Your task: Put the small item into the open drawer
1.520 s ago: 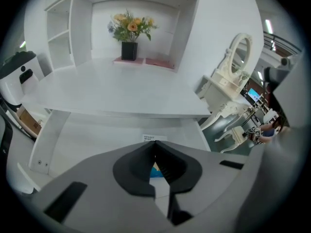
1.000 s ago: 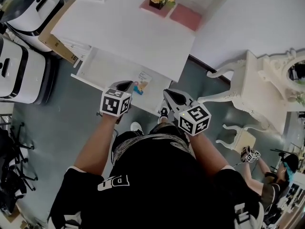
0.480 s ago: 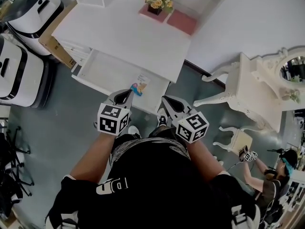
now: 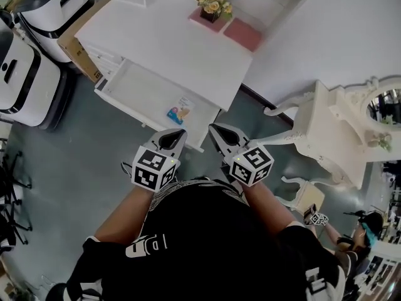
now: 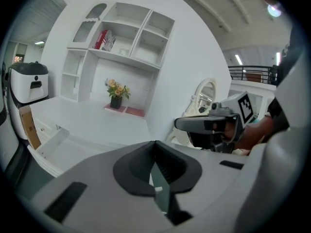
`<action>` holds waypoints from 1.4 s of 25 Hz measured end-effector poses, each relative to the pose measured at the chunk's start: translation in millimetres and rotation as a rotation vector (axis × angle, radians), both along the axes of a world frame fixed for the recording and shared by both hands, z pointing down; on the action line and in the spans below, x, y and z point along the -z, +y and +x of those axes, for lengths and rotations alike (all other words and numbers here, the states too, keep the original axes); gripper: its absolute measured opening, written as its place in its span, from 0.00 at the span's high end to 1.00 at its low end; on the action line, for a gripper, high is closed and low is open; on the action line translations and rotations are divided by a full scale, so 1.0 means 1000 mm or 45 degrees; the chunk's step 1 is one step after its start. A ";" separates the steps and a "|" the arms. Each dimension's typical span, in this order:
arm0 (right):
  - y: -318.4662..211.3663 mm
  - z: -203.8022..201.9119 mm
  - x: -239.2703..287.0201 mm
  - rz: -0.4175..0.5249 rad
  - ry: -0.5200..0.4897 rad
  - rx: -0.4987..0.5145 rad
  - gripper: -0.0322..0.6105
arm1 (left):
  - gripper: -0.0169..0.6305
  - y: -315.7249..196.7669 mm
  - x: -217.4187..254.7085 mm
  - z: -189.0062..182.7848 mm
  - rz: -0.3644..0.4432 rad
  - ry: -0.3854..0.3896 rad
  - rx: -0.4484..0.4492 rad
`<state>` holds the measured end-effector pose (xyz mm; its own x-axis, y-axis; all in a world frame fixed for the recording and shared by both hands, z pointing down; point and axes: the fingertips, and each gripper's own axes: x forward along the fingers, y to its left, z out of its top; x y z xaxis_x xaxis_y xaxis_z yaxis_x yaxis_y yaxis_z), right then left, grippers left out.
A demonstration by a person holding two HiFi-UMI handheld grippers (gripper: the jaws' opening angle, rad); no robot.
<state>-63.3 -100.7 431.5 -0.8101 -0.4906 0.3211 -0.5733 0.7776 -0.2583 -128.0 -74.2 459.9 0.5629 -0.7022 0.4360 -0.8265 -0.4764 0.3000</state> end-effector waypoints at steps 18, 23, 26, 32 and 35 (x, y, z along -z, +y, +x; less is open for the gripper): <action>0.054 0.110 0.006 -0.016 -0.087 0.183 0.94 | 0.95 0.050 0.016 0.091 -0.007 -0.051 0.238; 0.074 0.126 -0.002 -0.027 -0.077 0.235 0.94 | 0.95 0.074 0.020 0.107 -0.006 -0.073 0.303; 0.081 0.132 -0.003 -0.041 -0.106 0.245 0.94 | 0.95 0.088 0.022 0.111 0.013 -0.129 0.319; 0.096 0.131 -0.002 -0.051 -0.088 0.286 0.94 | 0.95 0.097 0.019 0.108 -0.017 -0.092 0.350; 0.097 0.125 0.001 -0.042 -0.064 0.294 0.94 | 0.95 0.088 0.030 0.107 0.000 -0.059 0.339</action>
<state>61.3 -3.3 430.8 -0.9149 -0.2804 0.2904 -0.3671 0.8772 -0.3094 -21.2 14.3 430.3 0.3381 -0.8229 0.4567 -0.9354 -0.2406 0.2592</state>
